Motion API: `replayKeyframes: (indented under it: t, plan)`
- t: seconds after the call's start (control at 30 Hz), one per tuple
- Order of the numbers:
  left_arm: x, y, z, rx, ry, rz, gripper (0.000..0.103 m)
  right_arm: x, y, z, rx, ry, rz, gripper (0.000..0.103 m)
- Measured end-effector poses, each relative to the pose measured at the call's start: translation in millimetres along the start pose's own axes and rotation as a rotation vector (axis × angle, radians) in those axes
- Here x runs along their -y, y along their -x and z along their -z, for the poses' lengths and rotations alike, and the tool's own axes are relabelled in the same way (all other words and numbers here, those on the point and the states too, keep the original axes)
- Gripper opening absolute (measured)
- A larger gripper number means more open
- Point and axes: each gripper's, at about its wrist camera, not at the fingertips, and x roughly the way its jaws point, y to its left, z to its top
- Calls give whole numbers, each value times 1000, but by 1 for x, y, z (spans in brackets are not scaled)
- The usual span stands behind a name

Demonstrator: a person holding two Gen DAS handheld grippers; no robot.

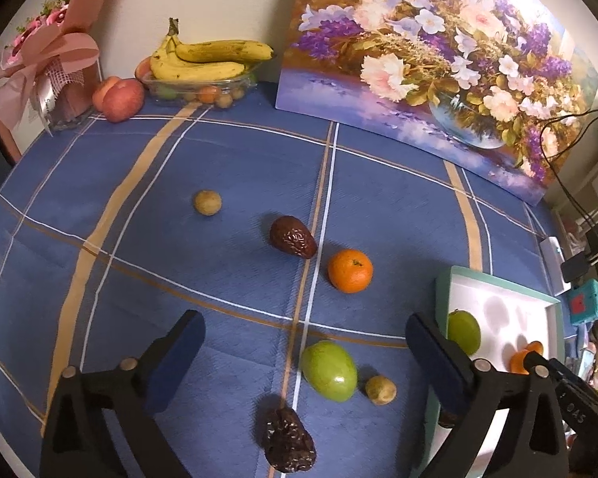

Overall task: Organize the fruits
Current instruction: 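Move both open tools over the remaining fruits on the tablecloth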

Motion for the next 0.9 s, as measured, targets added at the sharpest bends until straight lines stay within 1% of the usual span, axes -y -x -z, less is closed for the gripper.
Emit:
replayKeyframes:
  t: [0.03, 0.07, 0.17, 0.27, 0.47, 0.57, 0.67, 0.73, 0.83, 0.9]
  plan:
    - [0, 0, 0, 2, -3, -9, 103, 0, 0, 0, 0, 1, 2, 68]
    - [0, -1, 1, 4, -5, -16, 103, 0, -1, 0, 1, 0, 5, 76]
    - [-2, -1, 1, 10, -2, -38, 103, 1, -1, 0, 9, -6, 12, 77]
    - [-4, 0, 0, 15, 14, -40, 103, 4, 0, 0, 27, -14, 15, 93]
    - [-3, 8, -3, 56, 1, -35, 103, 3, 10, -1, 118, -15, 5, 94]
    - [-3, 12, -4, 79, -2, -27, 103, -2, 11, -1, 140, -1, 13, 94]
    - [-5, 20, -6, 131, 10, 12, 103, -5, 10, -1, 139, 9, 13, 94]
    - [-7, 26, -8, 148, 13, 38, 103, -6, 8, -1, 132, 6, 3, 94]
    - [-9, 28, -11, 135, 7, 73, 103, -10, 7, -1, 127, 15, -6, 94]
    - [-10, 28, -12, 123, 1, 71, 103, -14, 7, -1, 126, 26, 9, 94]
